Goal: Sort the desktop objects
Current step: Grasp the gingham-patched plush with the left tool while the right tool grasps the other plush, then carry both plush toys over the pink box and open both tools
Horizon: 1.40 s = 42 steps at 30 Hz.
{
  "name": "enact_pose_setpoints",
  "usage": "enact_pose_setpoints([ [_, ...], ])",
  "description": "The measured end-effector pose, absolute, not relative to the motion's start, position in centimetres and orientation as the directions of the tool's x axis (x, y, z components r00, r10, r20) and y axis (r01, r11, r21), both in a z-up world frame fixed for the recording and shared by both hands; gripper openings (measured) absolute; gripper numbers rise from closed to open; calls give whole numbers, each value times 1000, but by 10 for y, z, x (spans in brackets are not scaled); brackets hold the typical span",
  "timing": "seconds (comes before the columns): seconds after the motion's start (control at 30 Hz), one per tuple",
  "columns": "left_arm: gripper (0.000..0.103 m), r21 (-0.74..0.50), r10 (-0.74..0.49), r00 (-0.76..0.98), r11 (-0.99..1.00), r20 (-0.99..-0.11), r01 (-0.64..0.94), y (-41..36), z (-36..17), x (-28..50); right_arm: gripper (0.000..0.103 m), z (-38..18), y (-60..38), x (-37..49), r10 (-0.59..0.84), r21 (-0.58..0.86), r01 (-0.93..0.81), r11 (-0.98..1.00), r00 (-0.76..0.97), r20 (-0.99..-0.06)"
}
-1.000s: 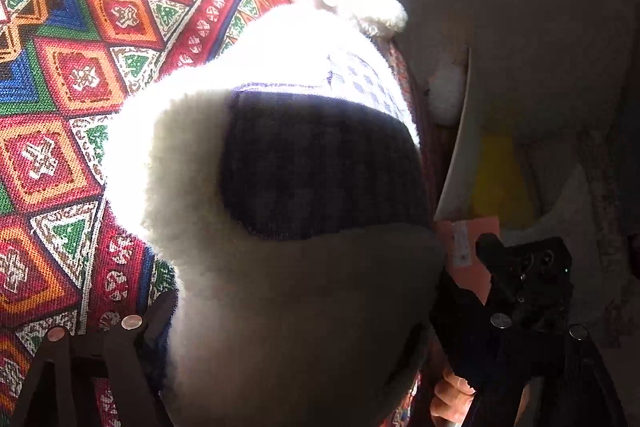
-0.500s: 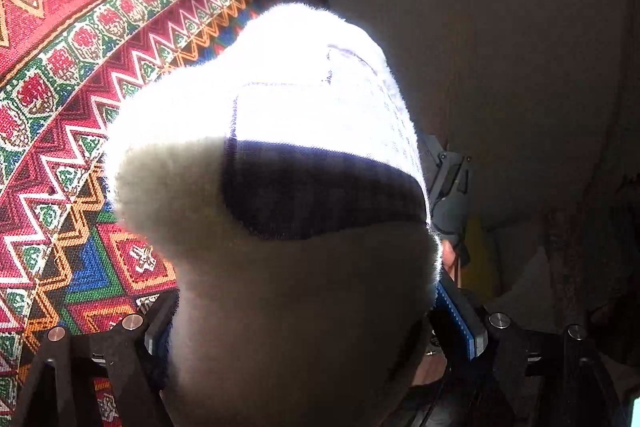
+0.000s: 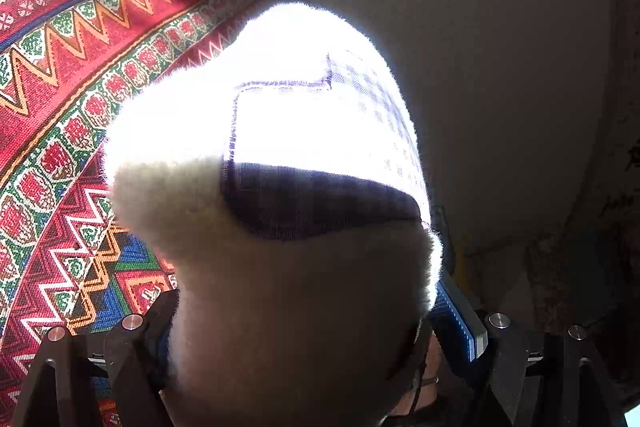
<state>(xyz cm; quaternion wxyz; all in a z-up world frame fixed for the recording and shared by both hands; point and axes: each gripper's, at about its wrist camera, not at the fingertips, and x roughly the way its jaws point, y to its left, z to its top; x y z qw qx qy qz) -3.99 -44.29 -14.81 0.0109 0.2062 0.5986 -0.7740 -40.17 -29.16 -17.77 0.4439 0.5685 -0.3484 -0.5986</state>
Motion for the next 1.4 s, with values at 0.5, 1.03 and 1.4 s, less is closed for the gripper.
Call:
enact_pose_setpoints([
  [0.5, 83, -919, 134, -941, -295, -310, 261, -439, -129, 44, 79, -77, -67, -289, -925, 863, 336, -378, -171, -339],
  [1.03, 83, -865, 171, -939, -464, -297, 189, -354, -59, 32, 80, -17, 28, -232, -888, 746, 484, -457, -299, -350],
  [1.4, 83, -861, 297, -927, -506, -228, 50, -288, -18, 10, 80, 29, 95, -211, -833, 672, 518, -529, -466, -297],
])
